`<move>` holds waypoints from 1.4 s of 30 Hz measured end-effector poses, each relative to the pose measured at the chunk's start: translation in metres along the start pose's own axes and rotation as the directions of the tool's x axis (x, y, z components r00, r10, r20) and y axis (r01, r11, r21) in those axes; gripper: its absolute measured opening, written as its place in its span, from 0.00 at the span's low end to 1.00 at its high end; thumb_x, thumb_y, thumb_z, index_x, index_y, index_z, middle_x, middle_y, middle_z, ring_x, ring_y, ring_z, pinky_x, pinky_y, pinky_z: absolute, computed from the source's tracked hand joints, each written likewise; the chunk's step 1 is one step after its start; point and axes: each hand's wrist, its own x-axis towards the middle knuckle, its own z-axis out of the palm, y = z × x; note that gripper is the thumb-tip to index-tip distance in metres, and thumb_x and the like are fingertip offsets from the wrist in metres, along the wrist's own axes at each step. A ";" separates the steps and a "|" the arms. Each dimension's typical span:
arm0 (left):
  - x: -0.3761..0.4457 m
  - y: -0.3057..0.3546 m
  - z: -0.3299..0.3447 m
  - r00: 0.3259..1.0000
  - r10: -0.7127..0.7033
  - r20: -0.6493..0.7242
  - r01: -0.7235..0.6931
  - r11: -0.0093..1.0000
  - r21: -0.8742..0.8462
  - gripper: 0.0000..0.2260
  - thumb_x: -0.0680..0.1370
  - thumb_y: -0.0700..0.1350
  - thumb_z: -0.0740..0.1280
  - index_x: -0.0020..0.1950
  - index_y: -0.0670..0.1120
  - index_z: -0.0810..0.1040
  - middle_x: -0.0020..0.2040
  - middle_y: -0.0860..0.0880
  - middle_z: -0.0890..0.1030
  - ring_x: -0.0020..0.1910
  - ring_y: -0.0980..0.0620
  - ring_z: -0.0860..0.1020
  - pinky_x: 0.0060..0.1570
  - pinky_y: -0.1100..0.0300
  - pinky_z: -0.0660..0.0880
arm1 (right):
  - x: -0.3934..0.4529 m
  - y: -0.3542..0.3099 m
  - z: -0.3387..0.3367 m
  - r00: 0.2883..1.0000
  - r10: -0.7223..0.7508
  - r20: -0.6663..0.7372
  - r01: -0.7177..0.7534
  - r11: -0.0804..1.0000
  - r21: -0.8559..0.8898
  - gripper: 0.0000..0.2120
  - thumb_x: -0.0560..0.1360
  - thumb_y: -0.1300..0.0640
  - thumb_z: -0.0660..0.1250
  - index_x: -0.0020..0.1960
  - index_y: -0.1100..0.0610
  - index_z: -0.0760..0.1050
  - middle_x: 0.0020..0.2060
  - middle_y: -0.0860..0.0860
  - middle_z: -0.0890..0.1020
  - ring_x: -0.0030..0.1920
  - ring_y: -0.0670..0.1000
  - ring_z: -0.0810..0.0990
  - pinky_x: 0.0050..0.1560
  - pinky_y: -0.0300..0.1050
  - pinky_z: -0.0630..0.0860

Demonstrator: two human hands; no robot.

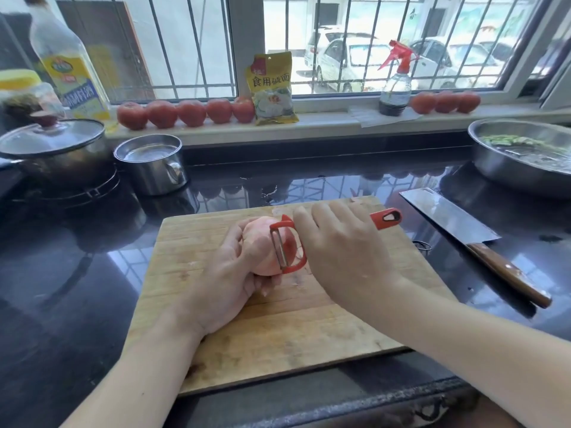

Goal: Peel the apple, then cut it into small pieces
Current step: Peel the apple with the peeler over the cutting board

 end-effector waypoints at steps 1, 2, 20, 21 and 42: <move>0.000 0.000 0.000 1.000 -0.002 -0.001 0.002 1.000 -0.015 0.32 0.73 0.58 0.77 0.71 0.46 0.70 0.50 0.39 0.79 0.37 0.44 0.75 0.30 0.56 0.69 | 0.000 0.002 0.003 0.999 -0.017 -0.032 0.016 1.000 -0.017 0.21 0.76 0.68 0.42 0.47 0.58 0.74 0.36 0.54 0.74 0.36 0.58 0.72 0.38 0.53 0.68; 0.000 0.001 -0.001 1.000 -0.005 -0.001 0.005 1.000 -0.027 0.29 0.75 0.56 0.75 0.70 0.45 0.70 0.50 0.39 0.79 0.36 0.44 0.74 0.30 0.56 0.68 | 0.001 0.005 0.007 0.998 -0.031 -0.051 0.029 0.999 -0.030 0.21 0.75 0.68 0.42 0.47 0.58 0.74 0.35 0.53 0.73 0.35 0.57 0.71 0.38 0.52 0.67; 0.000 0.005 -0.002 0.996 -0.065 0.064 0.071 0.992 -0.101 0.25 0.73 0.49 0.71 0.69 0.50 0.72 0.55 0.39 0.79 0.39 0.45 0.74 0.36 0.52 0.64 | -0.002 0.031 -0.016 0.959 -0.116 0.258 0.115 0.993 0.017 0.11 0.72 0.61 0.68 0.53 0.55 0.73 0.45 0.52 0.75 0.44 0.55 0.70 0.47 0.51 0.67; 0.000 0.005 -0.001 0.996 -0.061 0.065 0.067 0.993 -0.096 0.25 0.74 0.50 0.71 0.70 0.50 0.72 0.55 0.39 0.79 0.40 0.45 0.74 0.36 0.52 0.64 | 0.001 0.025 -0.022 0.955 -0.136 0.265 0.135 0.991 0.021 0.10 0.72 0.62 0.67 0.52 0.55 0.73 0.45 0.53 0.75 0.44 0.56 0.70 0.46 0.51 0.66; 0.003 0.008 -0.001 0.998 -0.060 0.026 0.060 0.998 -0.006 0.25 0.78 0.47 0.68 0.74 0.45 0.68 0.52 0.41 0.80 0.37 0.45 0.75 0.32 0.56 0.70 | -0.021 0.056 0.020 0.931 0.127 0.341 -0.062 0.979 -0.196 0.17 0.70 0.65 0.66 0.57 0.55 0.73 0.48 0.53 0.78 0.50 0.57 0.74 0.50 0.51 0.67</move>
